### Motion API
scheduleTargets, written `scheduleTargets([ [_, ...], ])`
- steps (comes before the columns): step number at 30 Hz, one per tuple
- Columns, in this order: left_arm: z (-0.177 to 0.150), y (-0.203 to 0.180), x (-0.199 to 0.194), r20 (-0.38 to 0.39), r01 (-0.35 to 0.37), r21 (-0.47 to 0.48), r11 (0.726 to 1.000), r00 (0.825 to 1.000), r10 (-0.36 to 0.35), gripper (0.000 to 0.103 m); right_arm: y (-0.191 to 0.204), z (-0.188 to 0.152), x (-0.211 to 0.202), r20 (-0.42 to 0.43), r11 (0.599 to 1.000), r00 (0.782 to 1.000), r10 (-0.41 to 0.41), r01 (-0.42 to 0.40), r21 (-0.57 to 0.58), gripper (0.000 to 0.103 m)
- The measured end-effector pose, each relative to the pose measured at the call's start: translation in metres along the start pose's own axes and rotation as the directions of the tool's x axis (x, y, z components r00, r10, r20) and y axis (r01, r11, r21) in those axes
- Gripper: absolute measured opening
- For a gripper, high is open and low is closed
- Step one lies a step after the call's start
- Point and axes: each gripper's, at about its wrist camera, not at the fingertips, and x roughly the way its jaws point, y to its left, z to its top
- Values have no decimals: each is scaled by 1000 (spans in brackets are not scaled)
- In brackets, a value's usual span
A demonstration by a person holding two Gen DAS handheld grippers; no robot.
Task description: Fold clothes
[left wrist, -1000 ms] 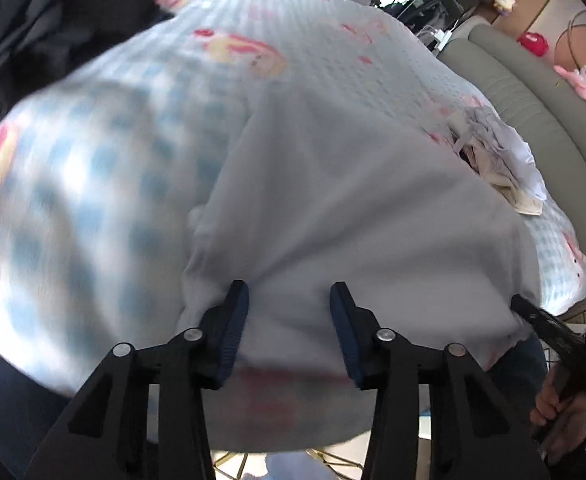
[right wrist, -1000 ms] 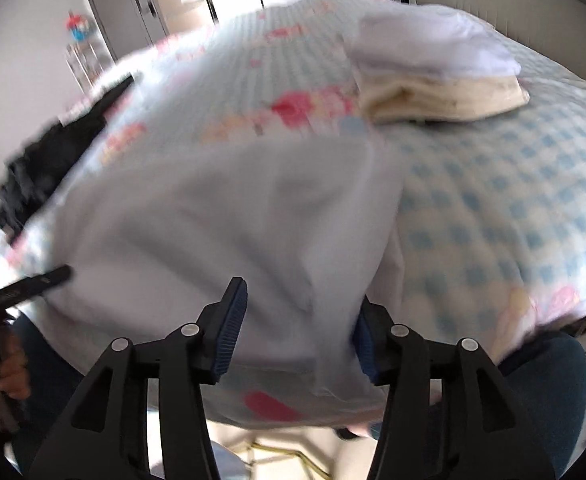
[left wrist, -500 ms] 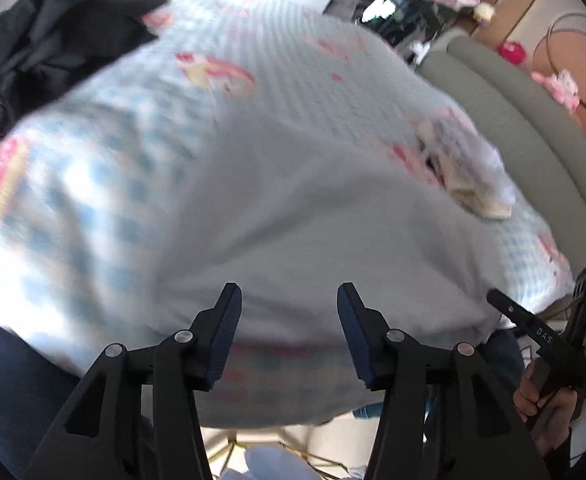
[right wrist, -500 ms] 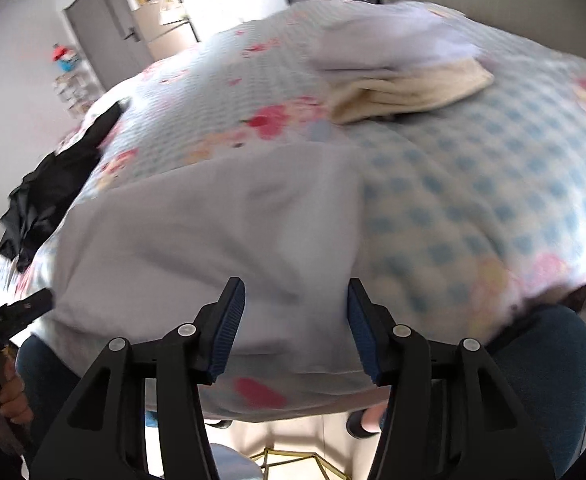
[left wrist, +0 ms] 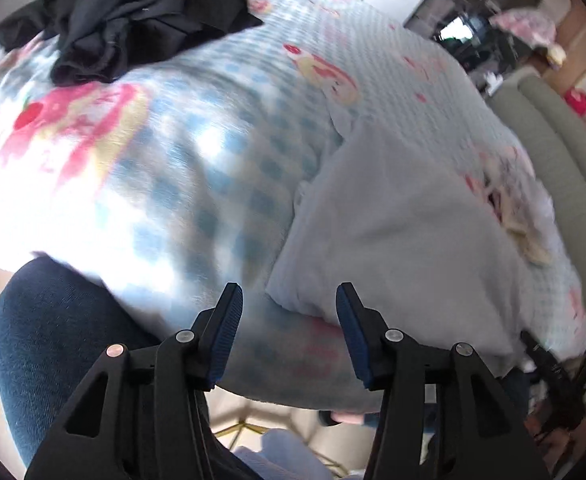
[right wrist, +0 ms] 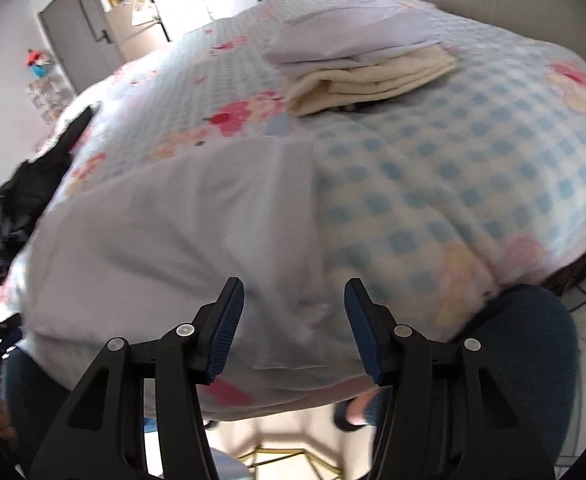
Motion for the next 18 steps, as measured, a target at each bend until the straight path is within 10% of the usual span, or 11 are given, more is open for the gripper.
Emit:
scheduleTargets([
  [5, 7, 8, 10, -32, -108, -21, 994, 994, 107, 52, 14, -8, 16, -37, 990, 996, -86, 81, -115, 54],
  [9, 10, 0, -6, 31, -115, 19, 993, 993, 114, 51, -31, 1, 13, -46, 994, 993, -110, 110, 16, 63],
  [18, 21, -86, 18, 55, 124, 268, 955, 988, -144, 51, -22, 2, 7, -49, 1000, 999, 22, -21, 19, 63],
])
